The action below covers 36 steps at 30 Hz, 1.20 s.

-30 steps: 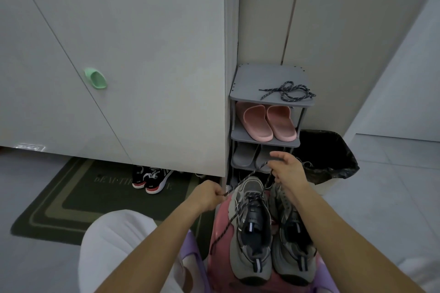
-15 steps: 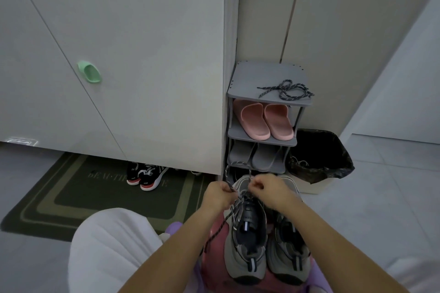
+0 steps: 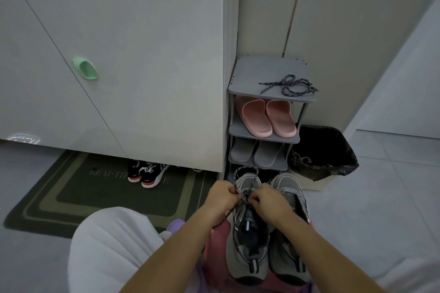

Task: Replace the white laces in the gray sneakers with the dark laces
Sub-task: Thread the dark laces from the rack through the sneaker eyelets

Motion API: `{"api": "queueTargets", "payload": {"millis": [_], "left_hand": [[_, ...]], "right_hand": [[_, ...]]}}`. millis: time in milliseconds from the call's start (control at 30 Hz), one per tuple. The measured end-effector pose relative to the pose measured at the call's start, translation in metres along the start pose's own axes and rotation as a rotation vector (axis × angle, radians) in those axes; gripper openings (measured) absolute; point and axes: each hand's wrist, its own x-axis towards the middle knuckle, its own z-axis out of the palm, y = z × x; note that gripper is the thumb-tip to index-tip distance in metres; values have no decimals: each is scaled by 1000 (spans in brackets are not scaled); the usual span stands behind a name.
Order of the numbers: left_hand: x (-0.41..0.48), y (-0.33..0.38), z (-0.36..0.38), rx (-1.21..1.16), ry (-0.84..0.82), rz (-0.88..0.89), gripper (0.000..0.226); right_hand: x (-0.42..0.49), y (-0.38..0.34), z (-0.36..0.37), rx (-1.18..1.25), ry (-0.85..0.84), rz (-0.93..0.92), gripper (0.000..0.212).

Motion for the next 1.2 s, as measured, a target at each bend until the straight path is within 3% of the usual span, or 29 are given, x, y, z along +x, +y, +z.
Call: {"api": "queueTargets", "payload": {"millis": [167, 367, 433, 633, 700, 933, 1067, 1133, 1200], "left_hand": [[-5, 1, 5, 39, -47, -15, 38], [-12, 3, 7, -63, -133, -50, 34], [-14, 5, 8, -39, -161, -27, 30], [-19, 8, 13, -61, -67, -55, 29], [-20, 7, 12, -75, -63, -53, 29], [-21, 5, 16, -192, -7, -59, 31], [-22, -3, 20, -257, 39, -74, 27], [-22, -4, 20, -273, 39, -83, 37], [-21, -4, 20, -289, 23, -83, 53]], "right_hand": [[3, -4, 6, -7, 19, 42, 24], [3, -5, 13, 232, 59, 110, 11], [4, -6, 12, 280, 71, 114, 25], [0, 2, 1, 276, 150, 169, 26], [-4, 13, -12, 272, 202, 215, 20], [-23, 77, -48, 410, 335, 444, 26], [-27, 90, -49, 337, 205, 512, 21], [-28, 80, -46, 251, 142, 476, 23], [-29, 64, -44, 112, 223, 409, 25]]}}
